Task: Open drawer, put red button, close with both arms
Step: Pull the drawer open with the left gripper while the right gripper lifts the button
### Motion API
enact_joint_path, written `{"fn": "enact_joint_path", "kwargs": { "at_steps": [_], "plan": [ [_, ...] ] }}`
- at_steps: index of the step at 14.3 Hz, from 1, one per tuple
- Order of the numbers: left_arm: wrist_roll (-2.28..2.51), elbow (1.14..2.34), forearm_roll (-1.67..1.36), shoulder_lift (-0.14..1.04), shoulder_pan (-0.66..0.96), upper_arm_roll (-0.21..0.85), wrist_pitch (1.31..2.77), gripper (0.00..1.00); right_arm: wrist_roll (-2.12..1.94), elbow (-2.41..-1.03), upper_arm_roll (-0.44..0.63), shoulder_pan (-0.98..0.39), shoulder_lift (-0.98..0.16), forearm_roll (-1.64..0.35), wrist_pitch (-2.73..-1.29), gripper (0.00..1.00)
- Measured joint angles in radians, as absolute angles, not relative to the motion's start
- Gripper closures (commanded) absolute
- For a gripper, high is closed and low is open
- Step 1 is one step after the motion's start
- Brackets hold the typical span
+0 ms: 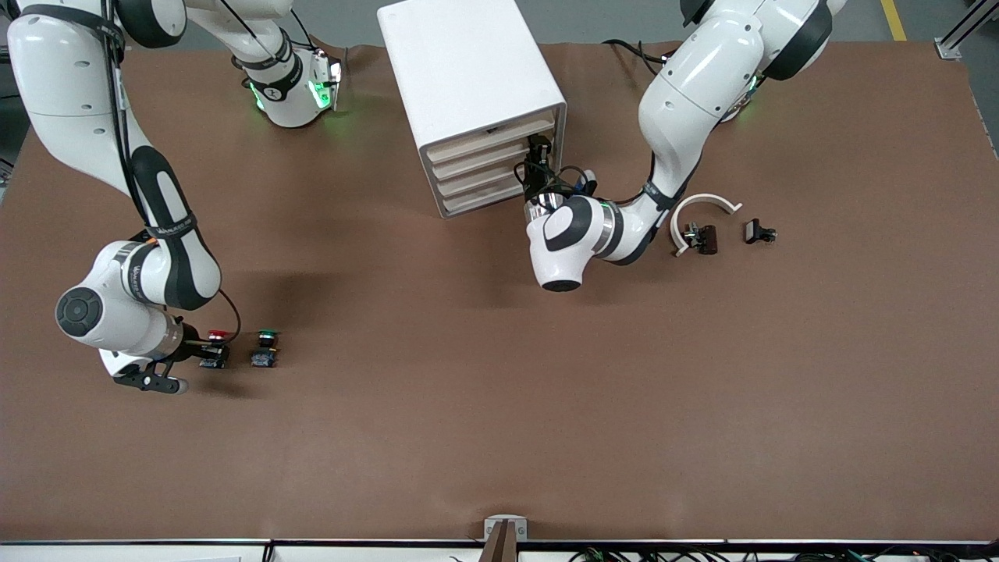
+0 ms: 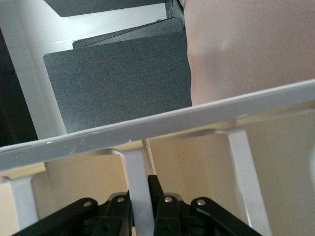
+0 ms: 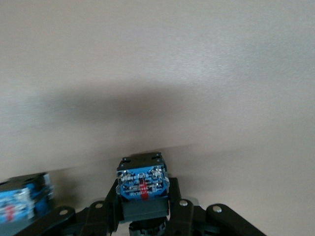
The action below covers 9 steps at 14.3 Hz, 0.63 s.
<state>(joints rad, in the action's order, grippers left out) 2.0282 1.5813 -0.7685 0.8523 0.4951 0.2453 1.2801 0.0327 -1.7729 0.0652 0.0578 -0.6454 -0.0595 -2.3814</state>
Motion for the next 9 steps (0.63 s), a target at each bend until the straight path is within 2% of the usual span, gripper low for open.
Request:
{"fn": "enact_joint_path", "kwargs": {
  "at_steps": [4, 9],
  "plan": [
    [2.037, 1.581, -0.769, 0.852, 0.494, 0.245, 1.280, 0.98, 0.092, -1.763, 0.053, 0.032, -0.530, -0.088, -2.220, 1.00],
    [2.037, 1.565, -0.769, 0.853, 0.476, 0.230, 1.279, 0.96, 0.215, -1.775, 0.051, -0.033, -0.308, -0.091, -2.000, 1.00]
  ]
}}
